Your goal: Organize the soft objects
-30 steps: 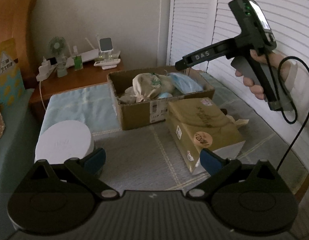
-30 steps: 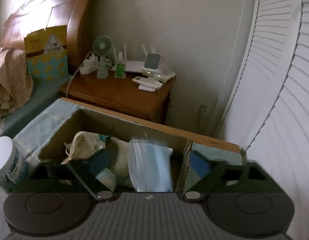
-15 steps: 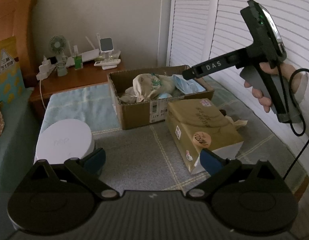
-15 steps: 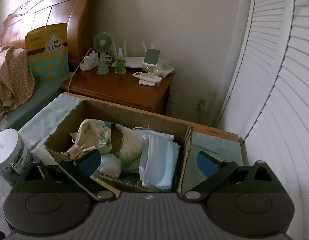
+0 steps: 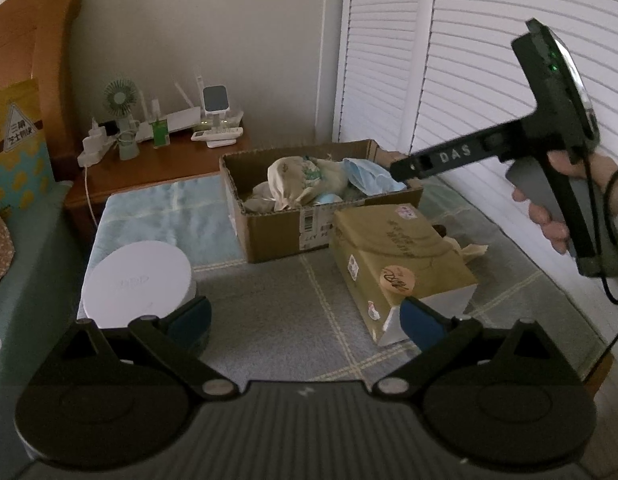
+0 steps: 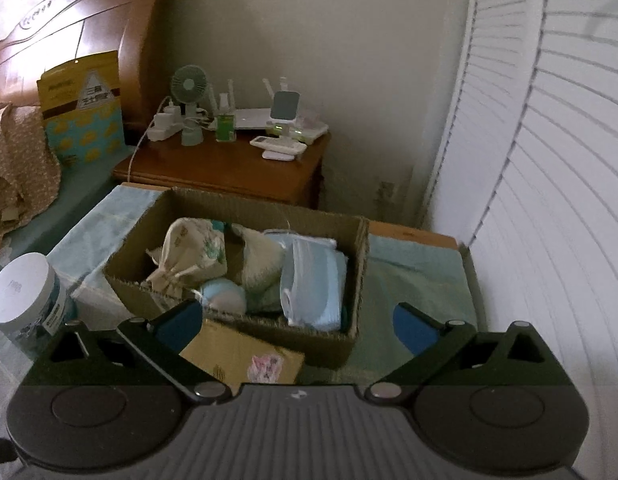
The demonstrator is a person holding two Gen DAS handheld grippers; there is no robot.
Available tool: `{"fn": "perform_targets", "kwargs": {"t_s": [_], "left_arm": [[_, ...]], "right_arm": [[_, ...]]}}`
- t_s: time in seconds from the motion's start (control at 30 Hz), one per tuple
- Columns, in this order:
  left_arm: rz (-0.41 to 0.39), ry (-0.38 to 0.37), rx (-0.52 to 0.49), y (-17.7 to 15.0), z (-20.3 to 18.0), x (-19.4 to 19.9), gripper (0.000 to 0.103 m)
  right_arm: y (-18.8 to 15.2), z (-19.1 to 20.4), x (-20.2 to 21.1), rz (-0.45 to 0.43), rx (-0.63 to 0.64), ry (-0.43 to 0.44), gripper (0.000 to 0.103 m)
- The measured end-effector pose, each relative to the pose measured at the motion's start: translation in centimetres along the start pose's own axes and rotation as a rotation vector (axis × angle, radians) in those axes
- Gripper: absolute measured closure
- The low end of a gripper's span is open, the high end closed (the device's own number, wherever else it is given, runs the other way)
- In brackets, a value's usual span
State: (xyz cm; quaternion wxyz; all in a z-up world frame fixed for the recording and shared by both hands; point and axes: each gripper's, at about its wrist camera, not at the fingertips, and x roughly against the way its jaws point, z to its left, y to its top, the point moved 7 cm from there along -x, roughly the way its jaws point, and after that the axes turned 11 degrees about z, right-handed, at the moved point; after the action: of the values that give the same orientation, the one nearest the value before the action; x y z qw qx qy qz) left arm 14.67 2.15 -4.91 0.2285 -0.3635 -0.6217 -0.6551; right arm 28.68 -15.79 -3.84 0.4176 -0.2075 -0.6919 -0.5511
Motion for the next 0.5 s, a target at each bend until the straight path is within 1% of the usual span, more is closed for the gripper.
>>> {"fn": "perform_targets", "kwargs": {"t_s": [0.17,0.27,0.5], "left_arm": [[-0.005,-0.008,-0.002,-0.1,-0.3,0.3,0.003],[-0.003,-0.01,-0.002,-0.2,-0.5,0.2,0.003],[-0.002,-0.018,-0.007,-0.3,-0.9,0.3,0.003]], "right_arm": [[-1.7,-0.6,1.0,0.017,-0.022,-0.034,0.0],[-2.5,-0.9,1.7,0.014,-0.049,-0.031,0.0],[-5.1,-1.9,2.8,0.004,-0.121,-0.058,0.0]]}}
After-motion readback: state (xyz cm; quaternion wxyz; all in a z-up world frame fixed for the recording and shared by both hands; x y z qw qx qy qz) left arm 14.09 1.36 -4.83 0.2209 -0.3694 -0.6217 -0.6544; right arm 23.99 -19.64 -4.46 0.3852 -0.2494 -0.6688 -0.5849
